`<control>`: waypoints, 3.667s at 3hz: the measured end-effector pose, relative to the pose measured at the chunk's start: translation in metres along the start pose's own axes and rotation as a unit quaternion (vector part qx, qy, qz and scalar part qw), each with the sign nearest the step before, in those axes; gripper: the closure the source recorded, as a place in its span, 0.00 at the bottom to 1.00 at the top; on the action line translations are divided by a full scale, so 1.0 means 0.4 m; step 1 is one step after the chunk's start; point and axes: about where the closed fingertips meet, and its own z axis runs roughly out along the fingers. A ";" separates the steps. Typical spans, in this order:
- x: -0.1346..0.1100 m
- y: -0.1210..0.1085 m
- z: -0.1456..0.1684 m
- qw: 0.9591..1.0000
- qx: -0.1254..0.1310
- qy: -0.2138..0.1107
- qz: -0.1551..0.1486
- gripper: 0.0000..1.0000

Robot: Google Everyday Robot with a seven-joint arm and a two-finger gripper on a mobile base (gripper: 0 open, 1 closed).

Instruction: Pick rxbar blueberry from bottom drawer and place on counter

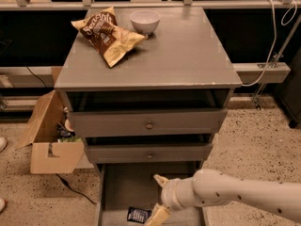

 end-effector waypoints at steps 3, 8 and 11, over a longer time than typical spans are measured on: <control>0.195 0.003 0.327 0.999 -0.025 -0.031 -0.004 0.00; 0.376 -0.200 0.624 0.998 -0.009 -0.061 -0.031 0.00; 0.474 -0.207 0.770 0.999 -0.022 -0.022 -0.027 0.00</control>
Offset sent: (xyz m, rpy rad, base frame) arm 0.0167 0.0492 -0.2154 0.0903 -0.0148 0.0390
